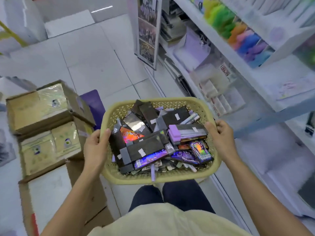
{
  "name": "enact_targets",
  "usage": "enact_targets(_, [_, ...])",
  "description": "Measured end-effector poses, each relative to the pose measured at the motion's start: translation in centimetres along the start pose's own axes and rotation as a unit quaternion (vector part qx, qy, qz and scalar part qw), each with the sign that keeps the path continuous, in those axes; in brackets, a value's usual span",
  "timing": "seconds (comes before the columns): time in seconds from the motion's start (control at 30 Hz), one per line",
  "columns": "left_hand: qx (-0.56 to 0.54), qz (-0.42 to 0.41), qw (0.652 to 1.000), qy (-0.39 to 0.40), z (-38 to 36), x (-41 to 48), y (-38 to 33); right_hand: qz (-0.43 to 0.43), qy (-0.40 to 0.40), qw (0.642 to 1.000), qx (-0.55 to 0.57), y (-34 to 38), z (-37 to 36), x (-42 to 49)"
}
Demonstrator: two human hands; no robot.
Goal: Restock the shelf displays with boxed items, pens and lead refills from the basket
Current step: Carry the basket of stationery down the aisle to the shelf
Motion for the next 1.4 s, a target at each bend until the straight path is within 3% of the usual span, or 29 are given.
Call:
enact_targets(0.47, [0.047, -0.047, 0.994, 0.083, -9.3, 23.0, -8.6, -0.076, -0.061, 0.995, 0.013, 3.6, -2.4, 15.1])
enact_targets(0.63, [0.072, -0.083, 0.982, 0.153, -14.2, 29.7, -11.6, -0.103, -0.133, 0.985, 0.033, 3.3, -2.3, 17.0])
enact_targets(0.8, [0.099, -0.139, 0.955, 0.242, -20.6, 37.1, -14.5, -0.157, -0.228, 0.958, 0.074, 1.6, -4.0, 17.7])
enact_targets(1.1, [0.141, -0.209, 0.878, 0.406, -29.6, 46.4, -16.6, -0.264, -0.390, 0.871, 0.138, 0.2, -10.1, 16.0])
enact_targets(1.4, [0.206, -0.229, 0.833, 0.460, -37.8, 46.5, -8.9, -0.332, -0.418, 0.839, 0.103, -8.5, -13.5, 15.7])
Point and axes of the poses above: each hand's wrist, its own x-axis towards the middle knuckle, its own z-axis out of the back of the hand, y = z × x, the point moved 10 cm from there along x, towards the middle knuckle, and after that the axes turned 4 degrees about -z, right-handed, at the moved point
